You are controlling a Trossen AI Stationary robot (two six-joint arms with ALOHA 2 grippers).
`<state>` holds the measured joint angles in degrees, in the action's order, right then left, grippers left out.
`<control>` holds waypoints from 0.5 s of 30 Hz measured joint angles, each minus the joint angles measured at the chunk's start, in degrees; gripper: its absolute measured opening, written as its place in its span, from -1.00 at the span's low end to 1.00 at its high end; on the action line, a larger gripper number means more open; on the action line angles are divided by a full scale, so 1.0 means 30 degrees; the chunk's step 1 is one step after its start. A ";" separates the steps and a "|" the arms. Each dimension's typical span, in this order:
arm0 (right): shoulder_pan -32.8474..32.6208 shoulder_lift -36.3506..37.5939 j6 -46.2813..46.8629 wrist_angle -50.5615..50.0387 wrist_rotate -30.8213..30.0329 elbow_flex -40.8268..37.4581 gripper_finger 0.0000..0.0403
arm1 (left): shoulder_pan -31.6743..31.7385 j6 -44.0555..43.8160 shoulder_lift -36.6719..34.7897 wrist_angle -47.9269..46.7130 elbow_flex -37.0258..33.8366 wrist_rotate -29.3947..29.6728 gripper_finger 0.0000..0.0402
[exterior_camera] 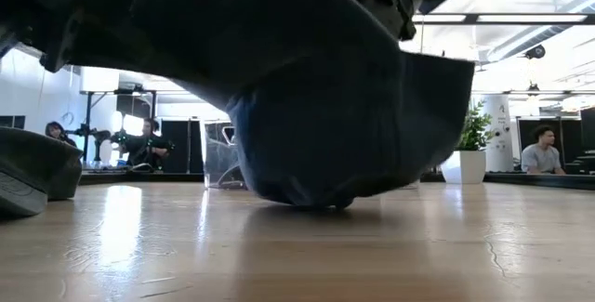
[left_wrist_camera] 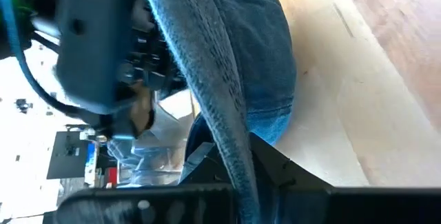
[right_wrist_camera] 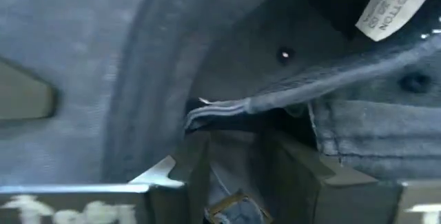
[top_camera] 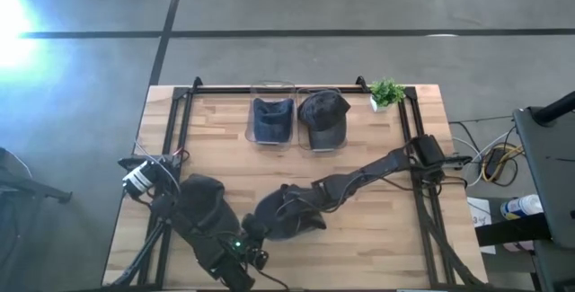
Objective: Pick & Place hat
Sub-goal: Put the blue cap into the left transparent bin
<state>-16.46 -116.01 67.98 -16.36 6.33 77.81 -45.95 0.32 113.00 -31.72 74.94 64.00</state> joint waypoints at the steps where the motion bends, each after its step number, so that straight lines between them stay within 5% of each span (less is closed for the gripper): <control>1: 0.0041 0.0167 -0.0173 -0.0171 0.0023 0.0058 -0.36 | 0.0004 0.0042 -0.0005 0.0039 -0.0007 0.0132 -0.93; 9: 0.0035 0.2908 -0.1413 -0.2536 -0.0421 0.0260 -0.36 | 0.0036 -0.0037 -0.0038 0.0073 0.0015 0.0221 -0.93; 15: -0.0089 0.6170 -0.1825 -0.6565 -0.4669 0.0223 -0.36 | 0.0131 -0.4124 -0.0713 -0.0451 0.0181 -0.0206 -0.93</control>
<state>-16.73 -97.49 62.51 -36.06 -7.67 78.48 -45.56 -12.05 110.86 -33.08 75.48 63.38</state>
